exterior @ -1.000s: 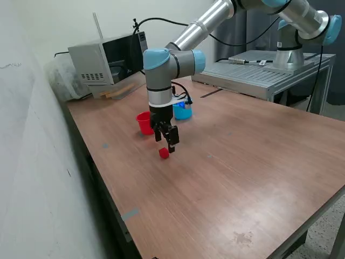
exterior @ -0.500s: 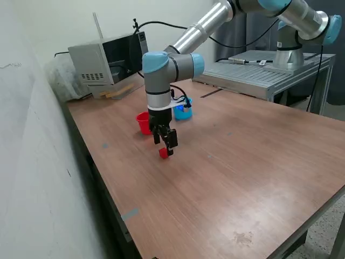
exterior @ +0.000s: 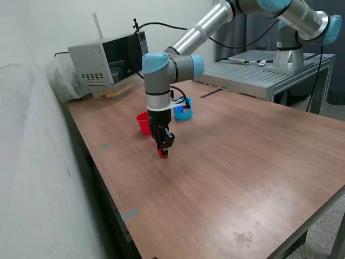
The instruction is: Place red objects in the red bin, and blue objects in the blue bin.
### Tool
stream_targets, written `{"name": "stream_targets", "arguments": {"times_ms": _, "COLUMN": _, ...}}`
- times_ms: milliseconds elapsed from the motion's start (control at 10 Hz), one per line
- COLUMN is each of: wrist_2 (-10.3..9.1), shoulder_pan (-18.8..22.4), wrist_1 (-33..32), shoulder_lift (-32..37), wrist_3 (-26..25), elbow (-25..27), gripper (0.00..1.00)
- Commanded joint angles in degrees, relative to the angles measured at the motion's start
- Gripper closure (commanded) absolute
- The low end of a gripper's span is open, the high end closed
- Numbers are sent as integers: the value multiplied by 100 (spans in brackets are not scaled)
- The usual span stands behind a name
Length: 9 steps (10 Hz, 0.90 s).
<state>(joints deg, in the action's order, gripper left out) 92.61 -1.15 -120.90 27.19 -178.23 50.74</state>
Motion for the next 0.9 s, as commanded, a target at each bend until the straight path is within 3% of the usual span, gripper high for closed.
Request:
{"name": "stream_targets", "arguments": {"times_ms": 0, "wrist_2": 29, "shoulder_pan": -8, "wrist_1": -4, "shoulder_lift": -21, "wrist_3": 129, "elbow": -108, "gripper": 100}}
{"name": "stream_targets", "arguments": {"times_ms": 200, "wrist_2": 151, "shoulder_pan": -8, "wrist_1": 5, "shoulder_lift": -12, "wrist_3": 331, "elbow": -99, "gripper": 100}}
{"name": "stream_targets", "arguments": {"times_ms": 300, "wrist_2": 448, "shoulder_pan": -8, "wrist_1": 14, "shoulder_lift": 32, "wrist_3": 411, "elbow": -82, "gripper": 100}}
{"name": "stream_targets", "arguments": {"times_ms": 400, "wrist_2": 572, "shoulder_pan": -16, "wrist_1": 14, "shoulder_lift": 154, "wrist_3": 420, "elbow": -21, "gripper": 100}}
{"name": "stream_targets", "arguments": {"times_ms": 800, "wrist_2": 793, "shoulder_pan": -340, "wrist_1": 22, "shoulder_lift": 953, "wrist_3": 561, "elbow": 410, "gripper": 100}}
